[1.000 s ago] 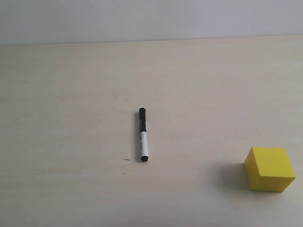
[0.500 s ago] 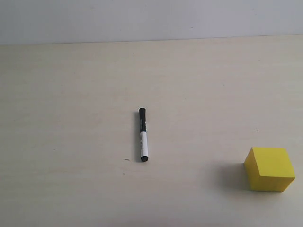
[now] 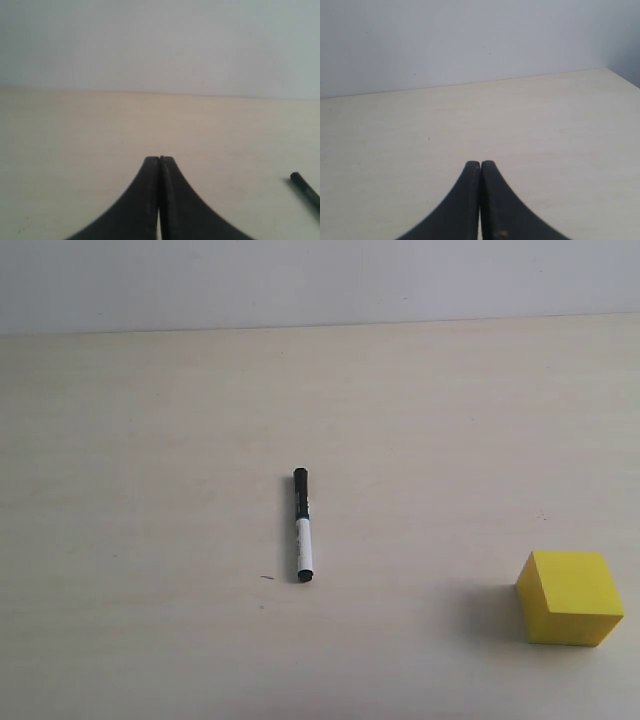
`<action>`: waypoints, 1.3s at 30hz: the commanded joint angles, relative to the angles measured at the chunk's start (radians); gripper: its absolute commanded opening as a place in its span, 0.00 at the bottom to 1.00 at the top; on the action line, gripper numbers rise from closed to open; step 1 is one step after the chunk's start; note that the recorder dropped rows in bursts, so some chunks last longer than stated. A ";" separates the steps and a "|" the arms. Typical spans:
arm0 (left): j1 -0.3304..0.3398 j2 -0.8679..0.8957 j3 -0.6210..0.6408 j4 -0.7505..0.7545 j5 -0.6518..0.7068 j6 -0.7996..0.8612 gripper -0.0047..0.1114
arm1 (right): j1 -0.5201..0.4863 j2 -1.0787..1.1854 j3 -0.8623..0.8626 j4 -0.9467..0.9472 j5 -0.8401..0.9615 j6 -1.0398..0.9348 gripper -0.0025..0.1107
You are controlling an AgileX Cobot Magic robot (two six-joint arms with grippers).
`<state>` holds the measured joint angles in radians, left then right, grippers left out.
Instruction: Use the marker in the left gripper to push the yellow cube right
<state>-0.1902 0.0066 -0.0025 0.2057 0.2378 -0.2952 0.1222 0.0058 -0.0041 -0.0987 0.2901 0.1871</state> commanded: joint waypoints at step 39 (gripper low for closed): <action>0.002 -0.007 0.003 -0.010 0.124 0.004 0.04 | -0.006 -0.006 0.004 -0.005 -0.008 -0.001 0.02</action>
<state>-0.1902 0.0066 -0.0025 0.1991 0.3656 -0.2952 0.1222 0.0058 -0.0041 -0.0987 0.2901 0.1871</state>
